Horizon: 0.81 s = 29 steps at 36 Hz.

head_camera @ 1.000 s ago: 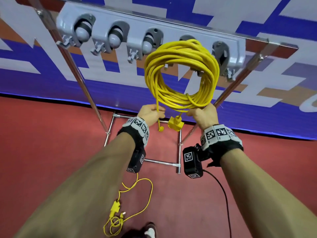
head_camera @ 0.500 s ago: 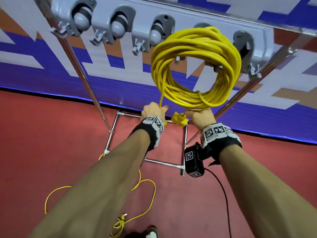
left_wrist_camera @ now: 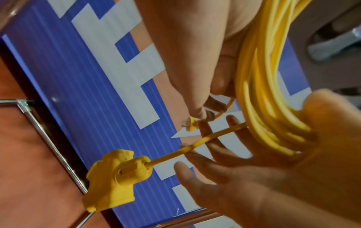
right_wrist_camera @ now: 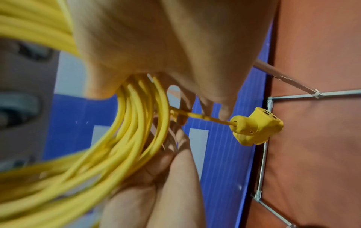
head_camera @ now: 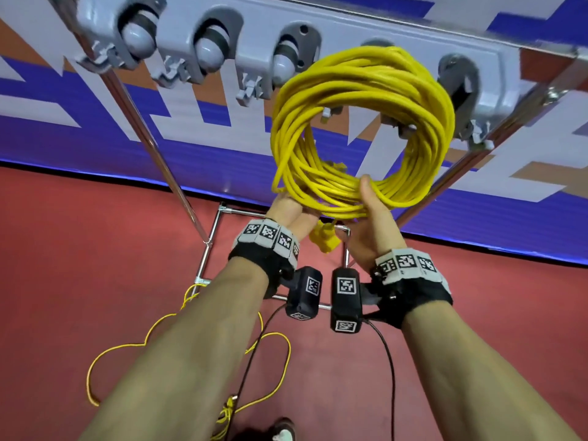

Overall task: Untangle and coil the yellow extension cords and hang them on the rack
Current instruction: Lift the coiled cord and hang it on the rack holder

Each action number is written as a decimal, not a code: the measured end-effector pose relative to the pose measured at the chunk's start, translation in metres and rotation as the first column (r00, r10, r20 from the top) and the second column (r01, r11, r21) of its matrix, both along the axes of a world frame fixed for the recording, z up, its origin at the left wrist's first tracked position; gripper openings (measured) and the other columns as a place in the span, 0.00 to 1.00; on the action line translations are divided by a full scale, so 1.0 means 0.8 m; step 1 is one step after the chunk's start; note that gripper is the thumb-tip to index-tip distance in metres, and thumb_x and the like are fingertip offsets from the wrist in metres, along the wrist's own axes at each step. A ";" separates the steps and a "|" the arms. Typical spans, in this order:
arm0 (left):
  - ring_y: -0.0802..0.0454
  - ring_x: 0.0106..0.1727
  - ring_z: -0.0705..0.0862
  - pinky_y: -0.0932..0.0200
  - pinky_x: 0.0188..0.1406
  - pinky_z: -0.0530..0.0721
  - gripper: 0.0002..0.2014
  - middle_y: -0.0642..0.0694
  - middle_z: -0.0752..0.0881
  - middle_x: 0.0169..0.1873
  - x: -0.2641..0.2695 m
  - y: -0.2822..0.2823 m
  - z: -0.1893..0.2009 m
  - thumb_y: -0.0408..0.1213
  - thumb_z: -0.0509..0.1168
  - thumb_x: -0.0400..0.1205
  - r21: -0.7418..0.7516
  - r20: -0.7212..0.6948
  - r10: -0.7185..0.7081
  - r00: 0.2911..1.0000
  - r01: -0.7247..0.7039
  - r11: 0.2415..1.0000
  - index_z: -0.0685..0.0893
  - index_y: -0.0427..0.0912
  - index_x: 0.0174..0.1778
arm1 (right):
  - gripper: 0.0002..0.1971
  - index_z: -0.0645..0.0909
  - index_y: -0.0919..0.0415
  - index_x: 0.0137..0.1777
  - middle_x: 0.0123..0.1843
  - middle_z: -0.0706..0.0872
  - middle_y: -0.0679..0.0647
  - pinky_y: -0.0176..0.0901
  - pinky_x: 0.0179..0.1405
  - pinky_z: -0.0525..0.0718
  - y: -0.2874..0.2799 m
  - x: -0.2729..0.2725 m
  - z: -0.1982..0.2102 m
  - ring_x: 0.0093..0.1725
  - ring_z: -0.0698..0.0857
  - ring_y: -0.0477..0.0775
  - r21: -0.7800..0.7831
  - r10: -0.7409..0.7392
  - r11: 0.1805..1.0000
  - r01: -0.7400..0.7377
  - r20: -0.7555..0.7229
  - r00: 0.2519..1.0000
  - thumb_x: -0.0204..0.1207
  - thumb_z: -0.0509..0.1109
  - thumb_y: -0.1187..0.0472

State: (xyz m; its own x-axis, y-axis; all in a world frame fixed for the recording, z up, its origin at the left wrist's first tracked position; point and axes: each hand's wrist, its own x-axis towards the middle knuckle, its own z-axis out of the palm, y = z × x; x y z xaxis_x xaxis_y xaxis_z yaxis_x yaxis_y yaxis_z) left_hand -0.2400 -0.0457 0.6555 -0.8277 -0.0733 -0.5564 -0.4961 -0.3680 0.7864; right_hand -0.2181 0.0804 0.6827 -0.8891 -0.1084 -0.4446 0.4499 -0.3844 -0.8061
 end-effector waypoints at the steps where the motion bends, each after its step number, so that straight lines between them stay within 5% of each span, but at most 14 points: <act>1: 0.46 0.61 0.83 0.78 0.40 0.82 0.20 0.33 0.73 0.76 0.003 -0.002 0.002 0.21 0.55 0.87 0.083 0.023 -0.009 1.000 0.007 0.996 0.69 0.27 0.76 | 0.20 0.89 0.54 0.56 0.53 0.91 0.56 0.49 0.40 0.74 -0.003 -0.004 -0.003 0.46 0.84 0.63 0.039 -0.065 0.997 0.064 0.029 0.997 0.73 0.70 0.41; 3: 0.52 0.61 0.84 0.73 0.55 0.81 0.22 0.31 0.73 0.75 0.013 -0.006 0.000 0.16 0.55 0.83 0.165 0.002 -0.058 0.998 0.057 0.985 0.71 0.27 0.75 | 0.23 0.85 0.55 0.61 0.55 0.91 0.54 0.49 0.46 0.82 -0.008 -0.010 -0.006 0.53 0.88 0.58 0.139 -0.211 0.971 0.196 0.098 0.973 0.71 0.75 0.42; 6: 0.44 0.74 0.76 0.40 0.75 0.71 0.35 0.39 0.79 0.71 0.028 -0.012 0.003 0.07 0.52 0.69 0.439 -0.078 -0.037 0.996 0.068 0.896 0.79 0.37 0.70 | 0.23 0.83 0.57 0.62 0.53 0.89 0.52 0.49 0.45 0.81 -0.013 -0.017 -0.003 0.52 0.86 0.53 0.134 -0.283 0.955 0.263 0.158 0.946 0.68 0.77 0.50; 9: 0.50 0.61 0.85 0.38 0.78 0.66 0.21 0.44 0.89 0.52 0.038 -0.004 0.016 0.20 0.60 0.71 0.512 -0.215 -0.103 0.971 0.202 0.835 0.89 0.42 0.53 | 0.34 0.79 0.59 0.66 0.59 0.87 0.57 0.48 0.39 0.82 -0.017 -0.023 0.001 0.52 0.86 0.56 0.079 -0.276 0.961 0.265 0.202 0.940 0.56 0.80 0.54; 11: 0.46 0.65 0.83 0.42 0.77 0.68 0.19 0.42 0.87 0.59 0.033 0.003 0.027 0.32 0.69 0.73 0.538 -0.148 -0.013 0.989 0.092 0.838 0.84 0.41 0.61 | 0.40 0.79 0.61 0.64 0.62 0.86 0.61 0.51 0.39 0.85 -0.017 -0.025 -0.004 0.54 0.89 0.60 0.096 -0.263 0.964 0.247 0.241 0.934 0.46 0.79 0.56; 14: 0.37 0.66 0.83 0.43 0.70 0.77 0.25 0.34 0.85 0.63 0.028 0.018 0.041 0.43 0.72 0.77 0.573 -0.015 0.104 0.994 -0.077 0.816 0.80 0.35 0.69 | 0.20 0.84 0.62 0.52 0.58 0.88 0.66 0.52 0.42 0.84 -0.022 -0.022 0.000 0.52 0.88 0.65 0.012 -0.257 0.965 0.263 0.261 0.930 0.57 0.74 0.65; 16: 0.35 0.60 0.86 0.42 0.62 0.84 0.31 0.32 0.85 0.62 0.032 0.023 0.050 0.44 0.74 0.72 0.594 0.062 0.111 0.992 -0.126 0.794 0.80 0.32 0.69 | 0.11 0.86 0.64 0.49 0.51 0.90 0.64 0.55 0.54 0.84 -0.026 -0.015 0.007 0.52 0.87 0.65 -0.053 -0.208 0.972 0.228 0.245 0.947 0.67 0.68 0.67; 19: 0.35 0.63 0.85 0.38 0.65 0.82 0.35 0.31 0.85 0.63 0.034 0.022 0.053 0.42 0.79 0.66 0.576 0.097 0.113 0.989 -0.148 0.804 0.81 0.32 0.68 | 0.16 0.89 0.67 0.45 0.56 0.89 0.67 0.60 0.71 0.76 -0.019 -0.006 0.012 0.60 0.86 0.67 -0.204 -0.133 0.963 0.176 0.210 0.969 0.74 0.57 0.69; 22: 0.38 0.59 0.88 0.40 0.63 0.84 0.28 0.34 0.88 0.57 0.033 0.019 0.054 0.45 0.80 0.66 0.391 0.094 0.163 0.982 -0.187 0.901 0.86 0.36 0.59 | 0.18 0.80 0.68 0.61 0.68 0.81 0.70 0.62 0.68 0.78 -0.015 -0.002 0.018 0.65 0.83 0.70 -0.259 -0.117 0.950 0.172 0.216 0.969 0.76 0.54 0.67; 25: 0.46 0.42 0.90 0.53 0.47 0.88 0.34 0.38 0.91 0.42 0.043 0.010 0.053 0.61 0.78 0.64 0.030 0.091 0.024 0.996 -0.027 0.999 0.88 0.34 0.52 | 0.16 0.81 0.64 0.60 0.59 0.88 0.64 0.52 0.48 0.85 -0.017 -0.004 0.019 0.51 0.89 0.63 -0.279 -0.075 0.950 0.143 0.239 0.968 0.77 0.56 0.64; 27: 0.43 0.38 0.87 0.52 0.49 0.86 0.33 0.41 0.88 0.32 0.053 0.004 0.057 0.68 0.68 0.72 -0.297 0.107 -0.132 0.985 0.158 0.942 0.88 0.35 0.39 | 0.11 0.82 0.59 0.51 0.48 0.90 0.58 0.49 0.45 0.87 -0.019 -0.009 0.012 0.45 0.90 0.59 -0.221 -0.136 0.957 0.190 0.236 0.962 0.78 0.58 0.67; 29: 0.36 0.41 0.84 0.50 0.45 0.80 0.31 0.38 0.83 0.27 0.066 -0.004 0.071 0.64 0.63 0.79 -0.597 0.012 -0.271 0.963 0.224 0.770 0.79 0.40 0.21 | 0.10 0.83 0.58 0.49 0.53 0.89 0.60 0.57 0.58 0.85 -0.016 -0.016 0.003 0.53 0.88 0.63 -0.164 -0.168 0.965 0.207 0.225 0.960 0.75 0.62 0.68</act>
State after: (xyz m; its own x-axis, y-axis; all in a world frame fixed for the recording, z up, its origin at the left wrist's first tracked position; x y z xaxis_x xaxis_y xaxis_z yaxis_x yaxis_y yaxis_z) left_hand -0.1869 -0.0487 0.7120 -0.8978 -0.1537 -0.4128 -0.4405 0.3047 0.8445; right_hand -0.2309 0.0679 0.6849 -0.7915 -0.0456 -0.6095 0.5050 -0.6105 -0.6101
